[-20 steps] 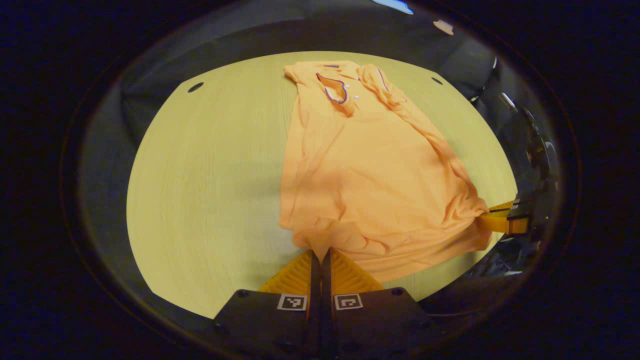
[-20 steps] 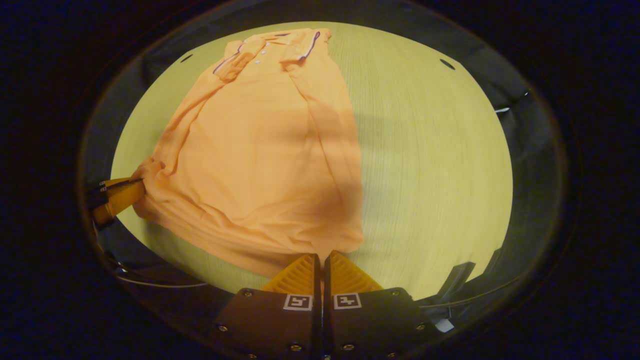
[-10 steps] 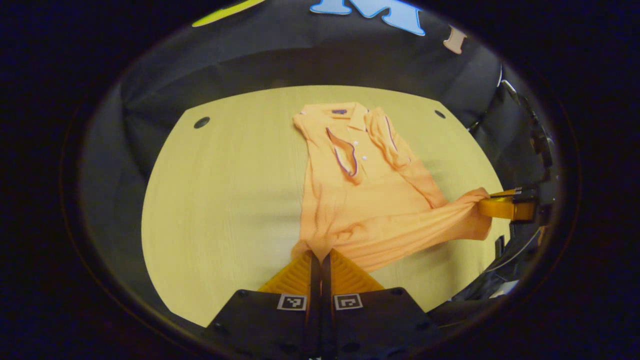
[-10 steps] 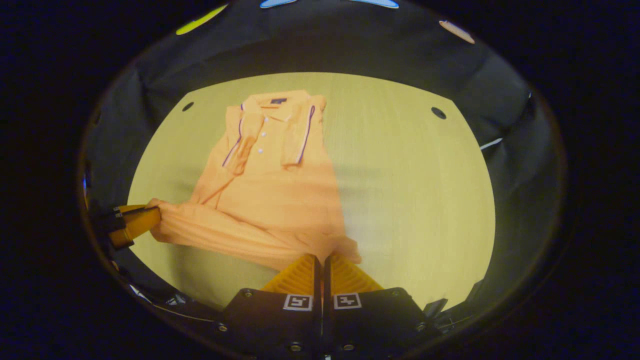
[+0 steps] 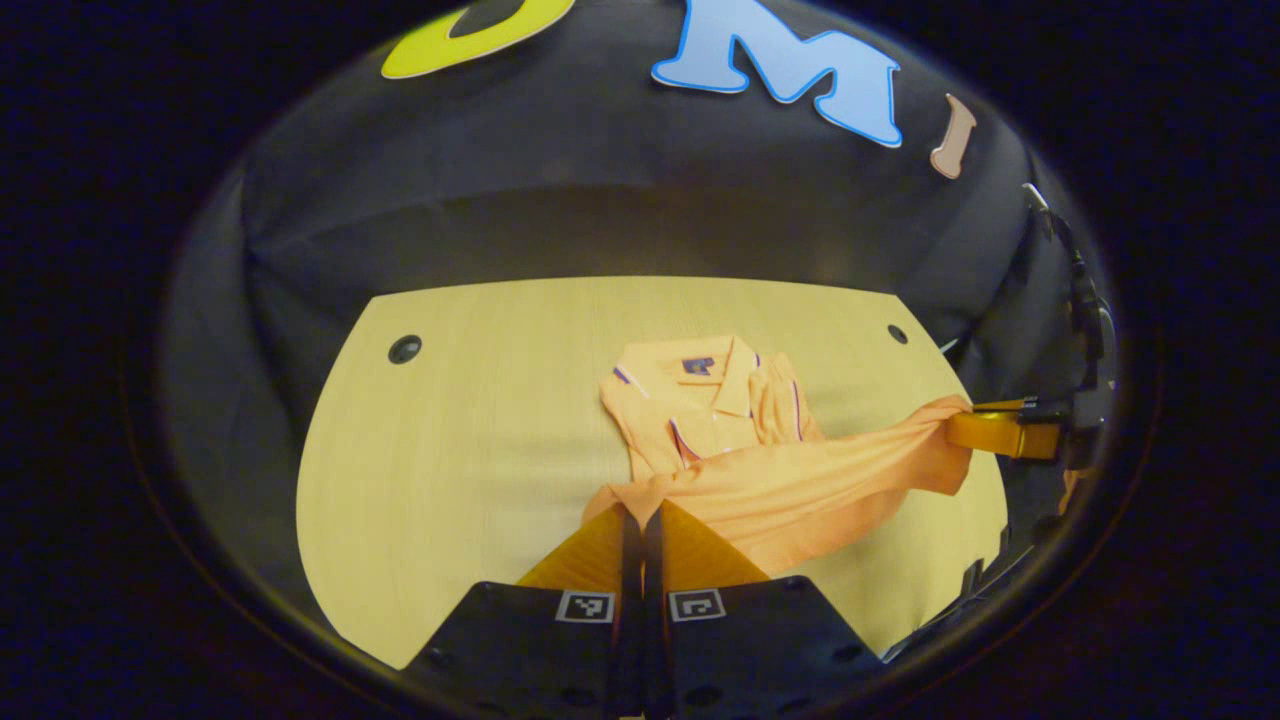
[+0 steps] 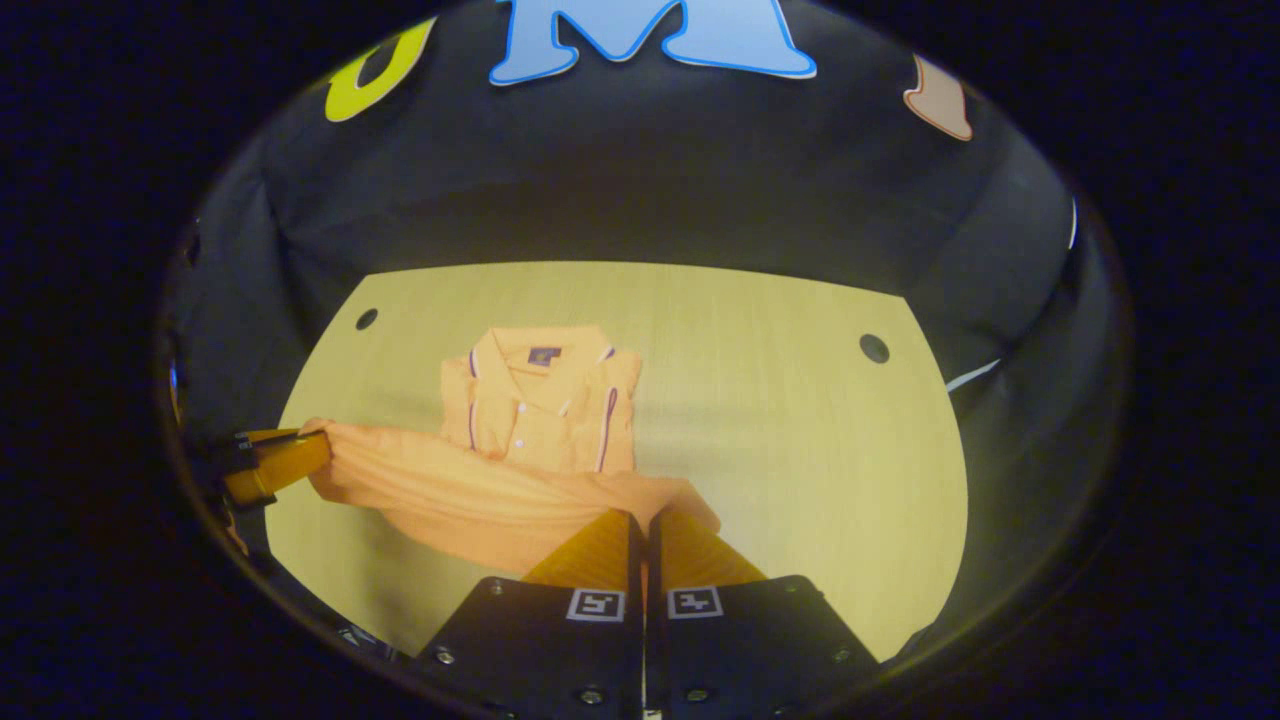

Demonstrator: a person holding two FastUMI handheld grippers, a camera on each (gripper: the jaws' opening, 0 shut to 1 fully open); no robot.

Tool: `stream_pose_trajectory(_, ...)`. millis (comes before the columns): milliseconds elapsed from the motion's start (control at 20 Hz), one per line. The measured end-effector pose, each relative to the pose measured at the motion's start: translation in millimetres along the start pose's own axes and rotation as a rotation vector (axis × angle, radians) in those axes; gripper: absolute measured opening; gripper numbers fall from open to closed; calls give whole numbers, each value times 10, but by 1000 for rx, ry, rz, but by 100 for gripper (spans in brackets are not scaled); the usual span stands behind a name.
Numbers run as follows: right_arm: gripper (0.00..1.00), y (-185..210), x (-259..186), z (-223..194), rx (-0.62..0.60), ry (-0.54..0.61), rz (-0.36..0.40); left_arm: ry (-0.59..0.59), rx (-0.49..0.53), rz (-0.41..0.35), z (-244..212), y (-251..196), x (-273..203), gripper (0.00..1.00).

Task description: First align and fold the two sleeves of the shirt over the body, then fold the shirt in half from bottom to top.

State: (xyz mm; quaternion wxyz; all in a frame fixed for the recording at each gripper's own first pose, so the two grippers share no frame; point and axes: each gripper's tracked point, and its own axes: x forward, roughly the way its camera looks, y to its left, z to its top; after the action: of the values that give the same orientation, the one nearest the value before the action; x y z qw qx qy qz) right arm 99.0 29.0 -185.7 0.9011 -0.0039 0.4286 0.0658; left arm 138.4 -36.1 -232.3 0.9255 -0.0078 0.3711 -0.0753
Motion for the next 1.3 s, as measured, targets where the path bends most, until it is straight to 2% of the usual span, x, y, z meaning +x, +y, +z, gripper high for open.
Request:
stream_pose_trajectory(250,1,7,295,591,52,-88,3,-69,-15,9,585,112,410,5)
stream_pose_trajectory(450,1,-47,638,1042,40,-154,-21,-132,-41,8,985,175,810,7)
stream_pose_trajectory(600,1,-61,960,1248,50,-191,-25,-175,-48,11,1198,210,1135,5)
stream_pose_trajectory(800,1,-123,1503,1251,52,-186,-38,-222,-21,19,1313,250,1594,5)
stream_pose_trajectory(1000,1,-162,1966,1216,36,-189,-47,-265,-48,20,1348,308,2028,5)
stream_pose_trajectory(1300,1,-220,2435,1104,40,-167,-46,-212,-86,42,1062,483,2550,5)
